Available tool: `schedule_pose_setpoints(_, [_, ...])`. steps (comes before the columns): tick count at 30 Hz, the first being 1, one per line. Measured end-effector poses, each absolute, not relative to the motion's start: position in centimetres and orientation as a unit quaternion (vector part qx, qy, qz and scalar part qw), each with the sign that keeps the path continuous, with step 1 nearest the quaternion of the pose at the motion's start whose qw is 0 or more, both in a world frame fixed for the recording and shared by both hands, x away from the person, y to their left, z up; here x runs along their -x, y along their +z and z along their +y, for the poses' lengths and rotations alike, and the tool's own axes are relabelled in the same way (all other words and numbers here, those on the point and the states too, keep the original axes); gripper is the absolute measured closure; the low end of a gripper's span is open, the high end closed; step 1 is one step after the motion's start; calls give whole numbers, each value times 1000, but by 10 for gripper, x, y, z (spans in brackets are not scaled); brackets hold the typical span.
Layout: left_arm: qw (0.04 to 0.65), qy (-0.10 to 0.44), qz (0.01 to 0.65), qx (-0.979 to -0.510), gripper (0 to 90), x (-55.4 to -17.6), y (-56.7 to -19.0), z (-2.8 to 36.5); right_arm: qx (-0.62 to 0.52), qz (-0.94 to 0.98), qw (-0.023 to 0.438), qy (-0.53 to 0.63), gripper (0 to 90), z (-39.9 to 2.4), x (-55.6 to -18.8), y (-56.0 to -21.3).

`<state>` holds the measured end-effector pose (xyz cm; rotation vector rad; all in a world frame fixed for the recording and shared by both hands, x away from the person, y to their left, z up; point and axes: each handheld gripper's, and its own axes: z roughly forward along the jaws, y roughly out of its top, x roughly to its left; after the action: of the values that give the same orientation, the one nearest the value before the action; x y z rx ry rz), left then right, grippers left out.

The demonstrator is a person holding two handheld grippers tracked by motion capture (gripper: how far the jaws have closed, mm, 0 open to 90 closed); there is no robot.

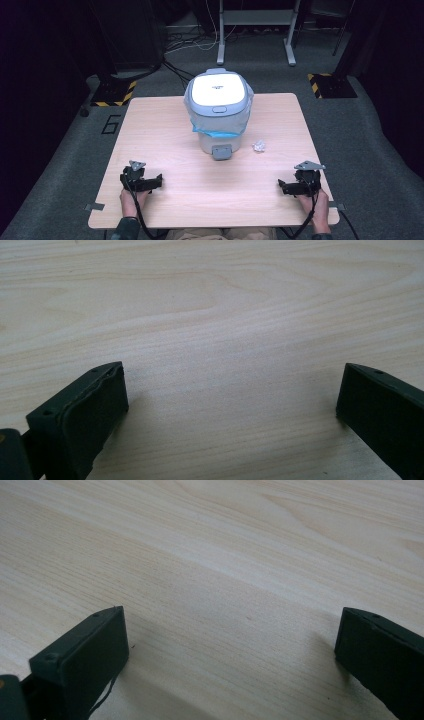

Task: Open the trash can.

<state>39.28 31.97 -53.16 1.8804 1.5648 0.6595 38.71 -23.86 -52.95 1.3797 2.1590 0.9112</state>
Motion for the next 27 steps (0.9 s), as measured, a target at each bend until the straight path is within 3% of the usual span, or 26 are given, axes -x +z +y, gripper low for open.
schedule_pose_setpoints(27, [333,242,571,-710,7,-395,-511,319,-498,775,209,327,0,-238,-387,-529])
